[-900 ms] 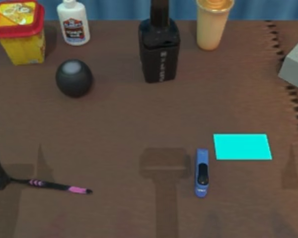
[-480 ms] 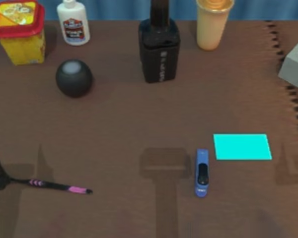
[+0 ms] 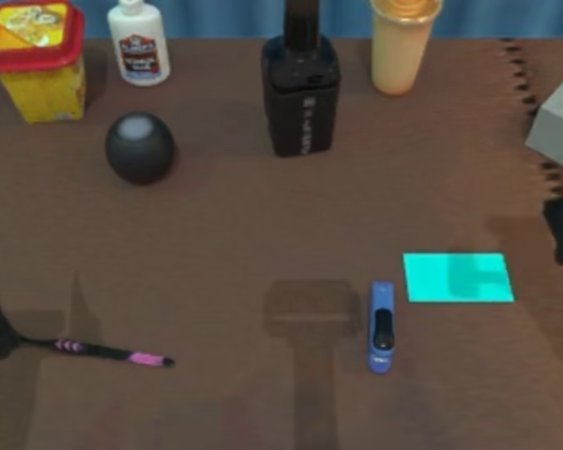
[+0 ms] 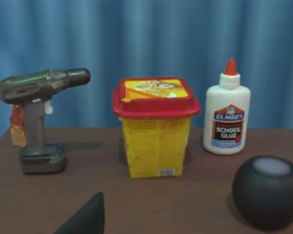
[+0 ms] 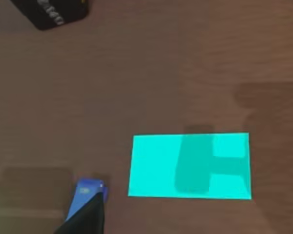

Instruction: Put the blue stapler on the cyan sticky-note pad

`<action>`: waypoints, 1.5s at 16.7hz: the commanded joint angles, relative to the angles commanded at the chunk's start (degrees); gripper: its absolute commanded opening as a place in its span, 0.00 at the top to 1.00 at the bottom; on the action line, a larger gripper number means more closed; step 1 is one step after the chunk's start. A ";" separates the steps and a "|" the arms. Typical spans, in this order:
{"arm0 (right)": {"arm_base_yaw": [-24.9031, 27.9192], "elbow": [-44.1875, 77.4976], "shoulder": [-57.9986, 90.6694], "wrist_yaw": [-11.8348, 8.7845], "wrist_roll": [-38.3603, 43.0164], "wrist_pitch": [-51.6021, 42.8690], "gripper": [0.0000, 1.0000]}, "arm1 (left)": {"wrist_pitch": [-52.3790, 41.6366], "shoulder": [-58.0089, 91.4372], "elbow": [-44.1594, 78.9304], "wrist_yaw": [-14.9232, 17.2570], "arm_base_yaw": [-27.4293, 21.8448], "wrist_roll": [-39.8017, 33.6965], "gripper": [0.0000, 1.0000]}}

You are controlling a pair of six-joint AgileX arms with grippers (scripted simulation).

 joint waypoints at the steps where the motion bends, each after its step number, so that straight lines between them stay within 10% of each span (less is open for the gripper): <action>1: 1.92 4.46 6.18 0.01 2.23 -3.54 0.00 | 0.00 0.00 0.00 0.00 0.00 0.00 0.00; 13: 19.46 45.84 57.59 -0.14 22.64 -34.55 0.00 | 0.00 0.00 0.00 0.00 0.00 0.00 0.00; 25: 20.53 44.14 62.95 -0.11 23.90 -29.78 0.00 | 0.00 0.00 0.00 0.00 0.00 0.00 0.00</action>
